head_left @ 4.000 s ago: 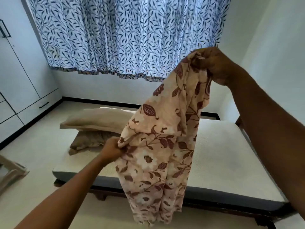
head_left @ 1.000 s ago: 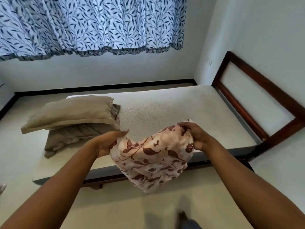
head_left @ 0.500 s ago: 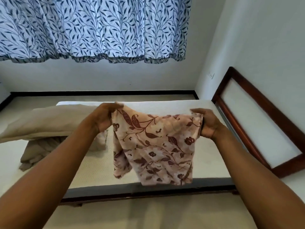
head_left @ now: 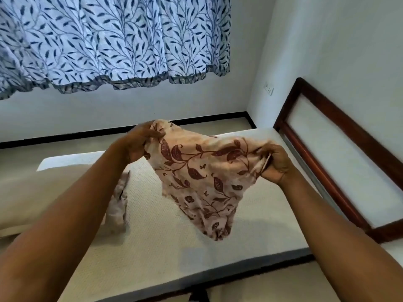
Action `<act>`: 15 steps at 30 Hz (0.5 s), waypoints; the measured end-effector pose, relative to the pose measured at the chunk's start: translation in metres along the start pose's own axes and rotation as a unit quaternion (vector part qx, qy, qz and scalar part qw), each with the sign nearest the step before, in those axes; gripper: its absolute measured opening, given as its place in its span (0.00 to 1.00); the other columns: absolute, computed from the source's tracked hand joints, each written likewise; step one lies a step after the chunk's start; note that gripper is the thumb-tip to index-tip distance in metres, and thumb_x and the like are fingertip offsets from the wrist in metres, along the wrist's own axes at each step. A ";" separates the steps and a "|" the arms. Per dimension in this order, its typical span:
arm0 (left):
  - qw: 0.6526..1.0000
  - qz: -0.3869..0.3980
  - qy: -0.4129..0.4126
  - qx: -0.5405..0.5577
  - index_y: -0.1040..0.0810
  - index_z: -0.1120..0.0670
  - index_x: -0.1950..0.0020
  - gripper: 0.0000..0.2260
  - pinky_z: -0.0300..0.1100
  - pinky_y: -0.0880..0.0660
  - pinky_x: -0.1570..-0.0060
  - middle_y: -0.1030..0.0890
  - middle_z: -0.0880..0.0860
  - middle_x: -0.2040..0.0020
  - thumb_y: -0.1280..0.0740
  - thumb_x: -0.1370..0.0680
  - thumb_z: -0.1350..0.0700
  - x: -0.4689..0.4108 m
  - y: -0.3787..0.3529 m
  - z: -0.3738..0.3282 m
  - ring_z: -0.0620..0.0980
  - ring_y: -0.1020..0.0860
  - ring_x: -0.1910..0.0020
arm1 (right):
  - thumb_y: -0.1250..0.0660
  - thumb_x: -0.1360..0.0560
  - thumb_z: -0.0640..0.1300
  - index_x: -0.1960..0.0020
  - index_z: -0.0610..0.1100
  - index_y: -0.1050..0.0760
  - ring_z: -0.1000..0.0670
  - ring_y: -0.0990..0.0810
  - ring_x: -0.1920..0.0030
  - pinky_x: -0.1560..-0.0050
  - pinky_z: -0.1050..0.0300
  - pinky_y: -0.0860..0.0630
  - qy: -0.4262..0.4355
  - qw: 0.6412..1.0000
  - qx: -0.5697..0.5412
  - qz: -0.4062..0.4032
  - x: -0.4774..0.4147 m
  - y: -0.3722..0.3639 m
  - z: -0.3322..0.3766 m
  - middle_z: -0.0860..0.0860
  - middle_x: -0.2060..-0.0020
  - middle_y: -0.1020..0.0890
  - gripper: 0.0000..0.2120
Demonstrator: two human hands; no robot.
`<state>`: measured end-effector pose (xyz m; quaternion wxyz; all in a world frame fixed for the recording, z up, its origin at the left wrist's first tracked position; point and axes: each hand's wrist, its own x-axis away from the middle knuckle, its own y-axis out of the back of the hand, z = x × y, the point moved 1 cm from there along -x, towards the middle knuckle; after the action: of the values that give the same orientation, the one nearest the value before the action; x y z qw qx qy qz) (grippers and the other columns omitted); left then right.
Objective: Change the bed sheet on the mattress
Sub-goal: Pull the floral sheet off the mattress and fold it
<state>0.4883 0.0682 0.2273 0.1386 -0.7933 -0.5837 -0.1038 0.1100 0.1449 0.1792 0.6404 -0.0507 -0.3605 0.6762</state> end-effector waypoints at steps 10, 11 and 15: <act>0.994 -0.074 0.037 -0.064 0.21 0.65 0.45 0.08 0.51 0.17 0.54 0.18 0.65 0.50 0.33 0.23 0.66 -0.167 0.028 -0.043 0.61 0.17 0.53 | 0.44 0.20 0.33 0.45 0.34 0.18 0.40 0.15 0.55 0.49 0.44 0.17 0.002 0.978 0.101 -0.184 -0.163 -0.029 0.050 0.36 0.50 0.16 0.16; 0.994 -0.100 0.023 -0.049 0.21 0.65 0.46 0.08 0.50 0.18 0.55 0.19 0.64 0.52 0.32 0.25 0.66 -0.181 0.029 -0.052 0.61 0.19 0.54 | 0.45 0.20 0.33 0.51 0.36 0.17 0.41 0.15 0.55 0.50 0.45 0.17 0.006 0.978 0.109 -0.177 -0.177 -0.033 0.064 0.37 0.51 0.16 0.17; 0.993 -0.110 -0.024 0.016 0.19 0.66 0.48 0.19 0.47 0.23 0.61 0.19 0.60 0.57 0.30 0.38 0.65 -0.219 0.035 -0.085 0.58 0.21 0.59 | 0.44 0.25 0.31 0.46 0.35 0.18 0.38 0.16 0.50 0.46 0.42 0.19 0.044 0.983 0.106 -0.143 -0.224 -0.047 0.116 0.36 0.48 0.17 0.17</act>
<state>0.4563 -0.1676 0.2321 0.1250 -0.7242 -0.6722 -0.0896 0.1267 -0.1102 0.2022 0.7473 0.0395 -0.2621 0.6093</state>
